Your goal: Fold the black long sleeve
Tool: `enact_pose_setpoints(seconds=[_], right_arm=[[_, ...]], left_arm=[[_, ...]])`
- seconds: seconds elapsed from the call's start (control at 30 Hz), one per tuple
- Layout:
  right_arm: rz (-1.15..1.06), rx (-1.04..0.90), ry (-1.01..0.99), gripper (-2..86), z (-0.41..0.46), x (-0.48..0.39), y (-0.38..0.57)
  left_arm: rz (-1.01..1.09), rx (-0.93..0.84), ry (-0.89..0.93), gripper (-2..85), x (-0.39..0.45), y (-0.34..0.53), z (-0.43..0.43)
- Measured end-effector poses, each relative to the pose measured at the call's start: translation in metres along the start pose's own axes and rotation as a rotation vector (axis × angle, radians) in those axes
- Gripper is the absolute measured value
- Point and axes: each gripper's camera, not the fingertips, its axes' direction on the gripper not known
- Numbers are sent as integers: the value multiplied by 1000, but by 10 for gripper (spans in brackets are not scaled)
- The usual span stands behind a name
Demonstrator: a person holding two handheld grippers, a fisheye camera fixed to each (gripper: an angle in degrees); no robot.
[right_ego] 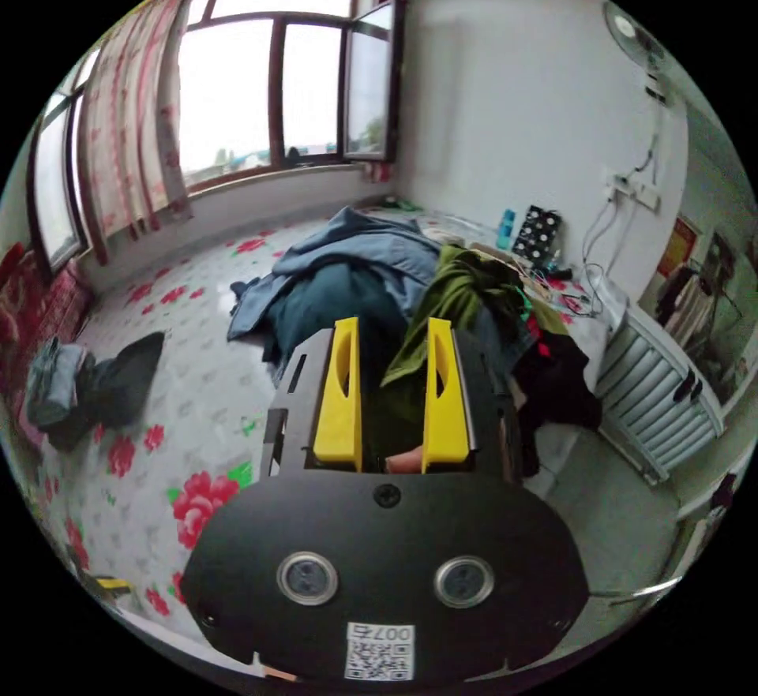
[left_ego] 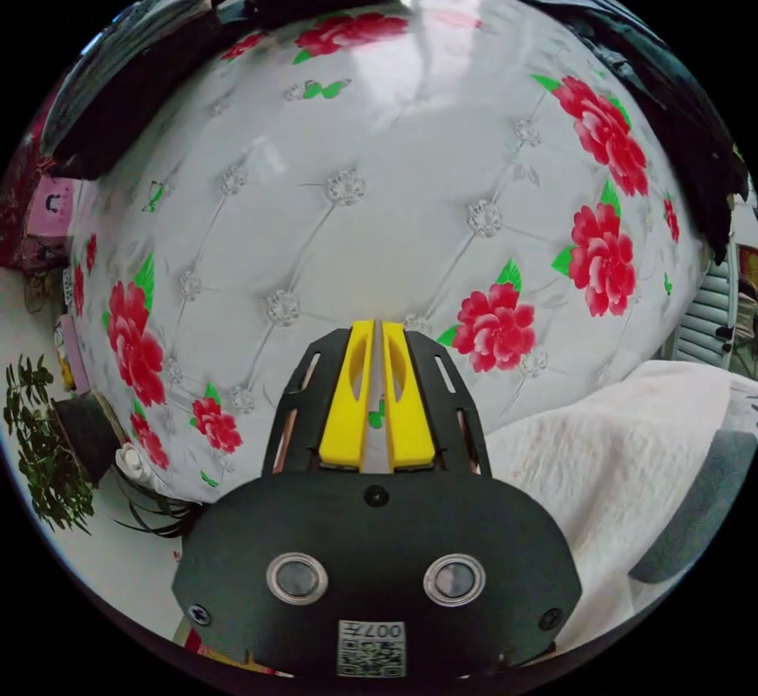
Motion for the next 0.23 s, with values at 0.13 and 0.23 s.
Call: enact_pose_setpoints(seconds=[0.13, 0.23], right_arm=[[149, -156, -116, 54, 23, 55, -18], [156, -94, -168, 21, -19, 56, -11]], left_arm=[[23, 19, 37, 7, 17, 25, -4], [5, 55, 39, 12, 20, 51, -12]])
